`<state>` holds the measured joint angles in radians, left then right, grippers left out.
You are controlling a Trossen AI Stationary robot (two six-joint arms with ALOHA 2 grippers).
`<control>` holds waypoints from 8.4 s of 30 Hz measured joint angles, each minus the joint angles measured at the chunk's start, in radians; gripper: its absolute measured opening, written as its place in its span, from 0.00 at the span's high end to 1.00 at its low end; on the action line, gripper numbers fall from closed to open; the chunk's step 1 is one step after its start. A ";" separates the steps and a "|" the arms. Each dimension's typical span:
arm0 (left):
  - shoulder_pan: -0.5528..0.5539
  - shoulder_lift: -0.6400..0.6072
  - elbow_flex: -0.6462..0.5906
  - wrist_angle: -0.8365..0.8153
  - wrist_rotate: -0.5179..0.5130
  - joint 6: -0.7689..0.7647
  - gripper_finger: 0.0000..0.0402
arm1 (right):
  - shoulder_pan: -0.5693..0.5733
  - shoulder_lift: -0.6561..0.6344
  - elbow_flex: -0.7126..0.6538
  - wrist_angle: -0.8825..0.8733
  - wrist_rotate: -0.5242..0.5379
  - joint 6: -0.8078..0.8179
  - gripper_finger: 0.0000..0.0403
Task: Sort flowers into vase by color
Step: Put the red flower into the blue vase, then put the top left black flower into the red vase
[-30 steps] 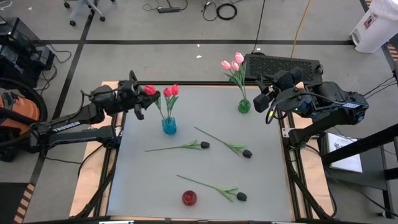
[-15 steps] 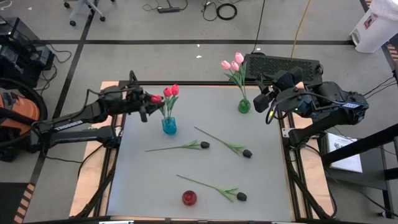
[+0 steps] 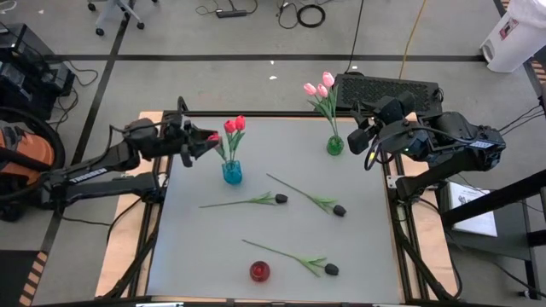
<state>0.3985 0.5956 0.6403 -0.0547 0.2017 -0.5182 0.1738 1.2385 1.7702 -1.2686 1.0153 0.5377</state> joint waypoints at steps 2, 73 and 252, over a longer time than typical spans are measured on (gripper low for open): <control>0.000 -0.019 0.000 0.000 -0.026 0.001 0.36 | 0.000 0.000 0.000 0.000 0.000 0.000 0.61; -0.671 0.606 0.721 -0.901 -0.225 0.222 0.42 | 0.000 0.000 0.000 -0.019 -0.029 0.017 0.61; -0.385 1.277 0.655 -0.691 -0.196 0.397 0.59 | 0.000 0.000 0.000 -0.033 -0.159 0.038 0.61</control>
<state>0.0135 1.8730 1.2953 -0.7459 0.0059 -0.1215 0.1737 1.2388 1.7699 -1.3017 0.8566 0.5755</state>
